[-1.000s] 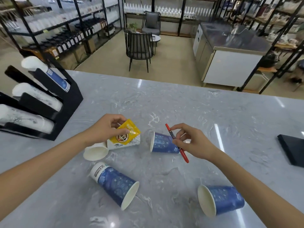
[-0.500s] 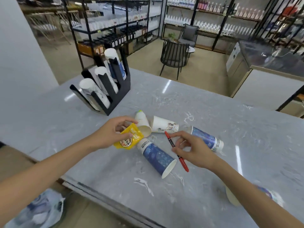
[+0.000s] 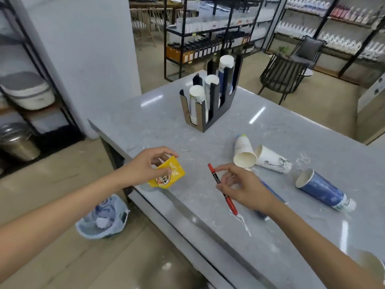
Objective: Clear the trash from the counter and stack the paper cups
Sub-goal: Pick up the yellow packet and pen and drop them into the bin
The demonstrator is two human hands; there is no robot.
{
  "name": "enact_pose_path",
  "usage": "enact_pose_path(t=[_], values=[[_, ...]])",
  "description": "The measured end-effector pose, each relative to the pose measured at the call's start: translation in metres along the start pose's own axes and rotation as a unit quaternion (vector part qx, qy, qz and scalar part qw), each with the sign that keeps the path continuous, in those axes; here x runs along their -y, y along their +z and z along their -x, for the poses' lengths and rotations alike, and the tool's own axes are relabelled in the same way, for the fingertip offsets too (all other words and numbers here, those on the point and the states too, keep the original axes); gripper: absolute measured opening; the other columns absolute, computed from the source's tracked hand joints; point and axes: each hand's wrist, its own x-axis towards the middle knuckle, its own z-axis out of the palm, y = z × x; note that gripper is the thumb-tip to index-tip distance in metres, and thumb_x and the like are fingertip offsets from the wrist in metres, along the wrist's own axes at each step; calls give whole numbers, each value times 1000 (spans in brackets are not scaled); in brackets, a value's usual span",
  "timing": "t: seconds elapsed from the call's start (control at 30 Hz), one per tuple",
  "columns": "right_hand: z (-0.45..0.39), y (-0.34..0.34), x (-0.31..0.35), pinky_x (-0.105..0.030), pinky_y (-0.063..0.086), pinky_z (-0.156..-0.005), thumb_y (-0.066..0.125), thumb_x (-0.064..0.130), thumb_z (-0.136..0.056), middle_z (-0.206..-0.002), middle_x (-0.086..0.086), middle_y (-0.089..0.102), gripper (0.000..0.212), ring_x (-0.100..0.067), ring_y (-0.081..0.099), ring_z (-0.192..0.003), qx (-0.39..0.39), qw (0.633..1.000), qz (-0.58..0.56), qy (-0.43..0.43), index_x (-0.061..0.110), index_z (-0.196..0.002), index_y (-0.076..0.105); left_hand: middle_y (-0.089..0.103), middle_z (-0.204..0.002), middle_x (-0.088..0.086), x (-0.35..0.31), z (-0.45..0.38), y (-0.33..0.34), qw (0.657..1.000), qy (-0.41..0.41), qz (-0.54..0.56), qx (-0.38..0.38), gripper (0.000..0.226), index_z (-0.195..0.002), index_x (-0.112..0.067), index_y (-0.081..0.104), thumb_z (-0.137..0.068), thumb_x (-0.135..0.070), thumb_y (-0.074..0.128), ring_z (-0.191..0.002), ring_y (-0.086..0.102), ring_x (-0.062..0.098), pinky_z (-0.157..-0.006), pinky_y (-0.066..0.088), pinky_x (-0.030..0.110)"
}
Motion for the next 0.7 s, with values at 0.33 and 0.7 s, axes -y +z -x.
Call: enact_pose_path(t=[0.33,0.7], values=[[-64,90,57,-15,54,-77,75,27,-91,-89,9,71,36,-5,72,-82,115,991,26,-57,43,-121,61,68,-94,-17,45,95,-64,995,-43,-36,-78,40,-121,-27,66,-87,-7,76,-80,70,10,-67,53,16],[-131,185,98,-11,50,-74,71,18,-93,-89,-2,69,38,-5,64,-76,210,969,48,-119,26,-129,62,71,-96,9,103,177,-109,976,-149,-47,-151,37,-117,-20,67,-87,-1,74,-79,63,9,-72,52,17]])
